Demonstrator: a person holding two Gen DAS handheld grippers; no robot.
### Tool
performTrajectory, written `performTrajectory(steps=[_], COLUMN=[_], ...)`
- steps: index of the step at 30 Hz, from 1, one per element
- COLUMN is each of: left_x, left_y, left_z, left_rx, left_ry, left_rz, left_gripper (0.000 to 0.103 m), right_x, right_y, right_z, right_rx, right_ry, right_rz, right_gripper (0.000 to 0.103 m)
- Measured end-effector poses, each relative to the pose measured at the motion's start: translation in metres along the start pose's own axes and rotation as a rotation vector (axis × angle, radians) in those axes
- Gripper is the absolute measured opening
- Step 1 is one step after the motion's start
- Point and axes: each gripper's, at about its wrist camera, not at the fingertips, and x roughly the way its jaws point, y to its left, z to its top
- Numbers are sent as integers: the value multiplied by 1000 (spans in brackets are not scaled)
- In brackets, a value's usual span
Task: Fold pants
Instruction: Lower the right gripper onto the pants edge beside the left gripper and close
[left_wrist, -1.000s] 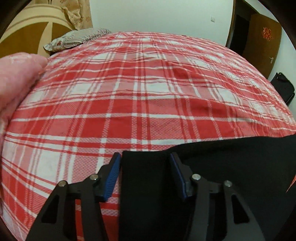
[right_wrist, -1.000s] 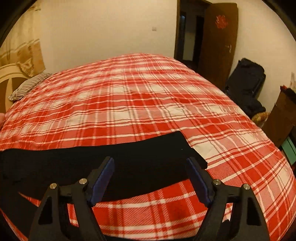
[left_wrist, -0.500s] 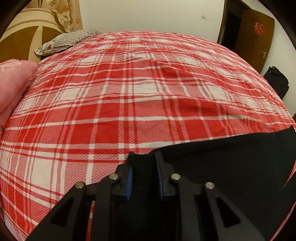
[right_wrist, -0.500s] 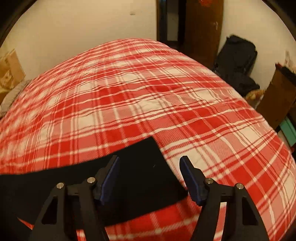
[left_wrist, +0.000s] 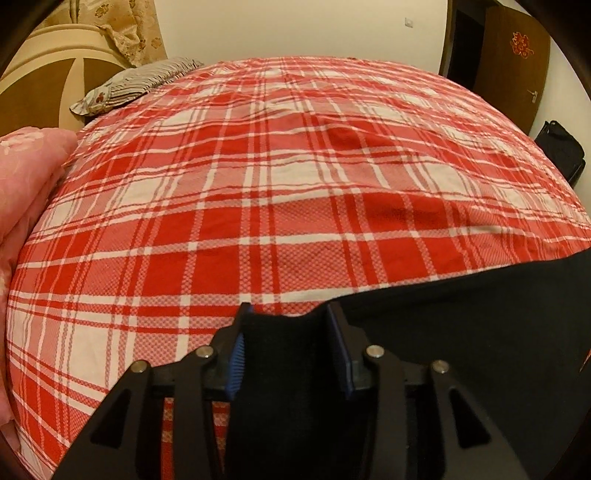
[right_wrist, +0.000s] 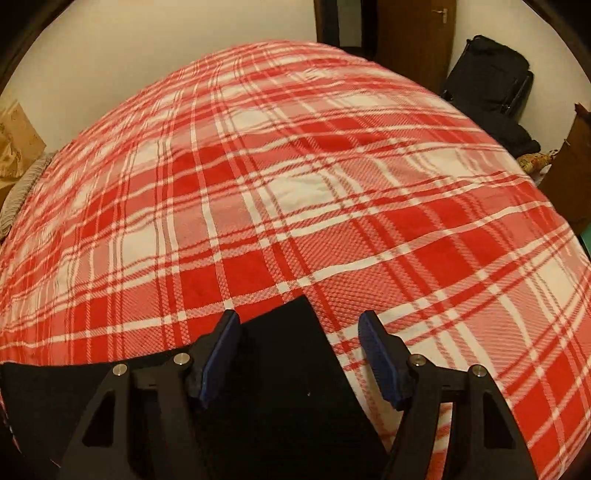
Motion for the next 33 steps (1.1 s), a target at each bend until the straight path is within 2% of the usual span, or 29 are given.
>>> performTrajectory(steps=[3, 4, 5, 6, 7, 9, 21, 29, 33], left_x=[1, 1, 1, 1, 0, 1, -37, -64, -79], left_y=[0, 0, 0, 0, 1, 3, 7, 15, 20], left_z=[2, 3, 5, 5, 5, 6, 10, 5, -2], left_rx=[2, 6, 4, 6, 5, -8, -25, -48, -70], left_ry=[14, 17, 20, 14, 6, 3, -106, -190, -234], left_rz=[-26, -26, -42, -69, -82, -82, -98, -142, -174], left_gripper=[35, 33, 23, 17, 16, 15, 14, 14, 14], right_x=[1, 2, 3, 4, 4, -1, -66, -122, -151], right_y=[0, 2, 2, 2, 3, 3, 21, 7, -6], right_z=[-1, -1, -1, -1, -1, -2, -15, -41, -59], right_rx=[3, 0, -3, -7, -13, -20, -79, -75, -63], right_ry=[11, 19, 21, 24, 23, 17, -142, -257, -324], right_rz=[29, 27, 22, 10, -5, 18, 50, 77, 126], right_gripper=[68, 60, 52, 35, 22, 12, 6, 5, 5])
